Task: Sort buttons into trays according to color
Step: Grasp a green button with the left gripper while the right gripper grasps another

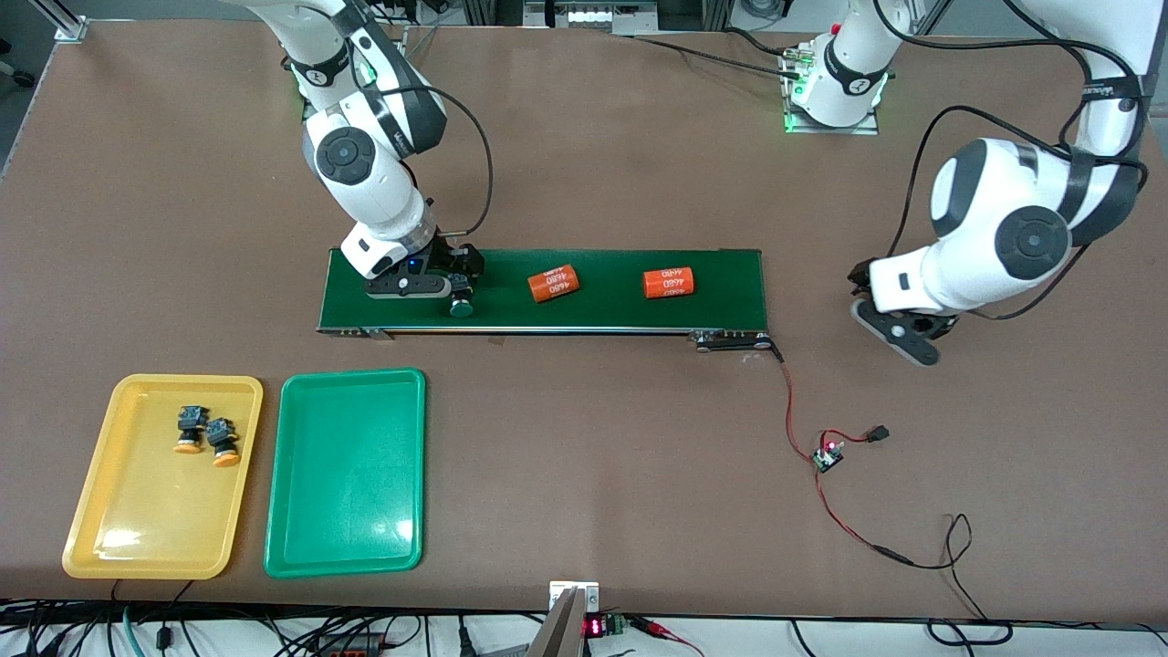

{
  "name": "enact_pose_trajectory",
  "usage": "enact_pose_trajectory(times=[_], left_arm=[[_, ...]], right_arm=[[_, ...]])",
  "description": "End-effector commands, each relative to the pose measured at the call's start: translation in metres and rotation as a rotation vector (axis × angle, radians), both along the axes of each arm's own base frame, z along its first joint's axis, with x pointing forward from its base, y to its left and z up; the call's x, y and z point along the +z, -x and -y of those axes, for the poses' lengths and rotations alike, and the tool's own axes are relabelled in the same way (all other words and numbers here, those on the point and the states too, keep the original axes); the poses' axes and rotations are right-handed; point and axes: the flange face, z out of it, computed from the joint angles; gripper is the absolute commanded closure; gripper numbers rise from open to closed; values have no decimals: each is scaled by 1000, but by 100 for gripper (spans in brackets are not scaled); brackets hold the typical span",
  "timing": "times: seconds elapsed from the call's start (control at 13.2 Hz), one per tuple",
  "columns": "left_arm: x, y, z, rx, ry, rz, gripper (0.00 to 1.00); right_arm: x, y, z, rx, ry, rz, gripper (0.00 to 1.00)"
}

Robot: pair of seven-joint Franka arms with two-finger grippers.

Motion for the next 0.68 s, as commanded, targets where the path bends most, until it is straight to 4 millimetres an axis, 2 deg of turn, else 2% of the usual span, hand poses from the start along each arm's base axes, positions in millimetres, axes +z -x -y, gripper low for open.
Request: enact_pose_trajectory(times=[0.0, 0.08, 0.15, 0.23, 0.3, 0.38, 0.45, 0.53, 0.61], left_arm=[[-31, 10, -40, 178, -37, -50, 0], [-51, 9, -59, 203, -49, -32, 0], [-71, 20, -71, 224, -50, -16, 0], [-91, 37, -85, 250, -47, -8, 0], [-110, 57, -88, 270, -38, -9, 0], [-120, 69, -88, 321, -40, -13, 0], [-122, 71, -88, 386, -52, -16, 0], [-124, 71, -87, 402, -55, -17, 0], [-130, 74, -86, 412, -59, -30, 0]], right_arm=[[-18, -1, 1, 25, 8, 21, 0], [-20, -1, 0, 31, 10, 21, 6], [-23, -2, 2, 43, 19, 23, 18], [-27, -4, 8, 61, 39, 29, 35], [-31, -7, 14, 71, 54, 31, 50], [-31, -10, 19, 81, 57, 33, 65], [-32, -15, 28, 82, 64, 33, 80], [-28, -19, 34, 77, 67, 40, 92], [-20, -27, 37, 73, 64, 57, 97]])
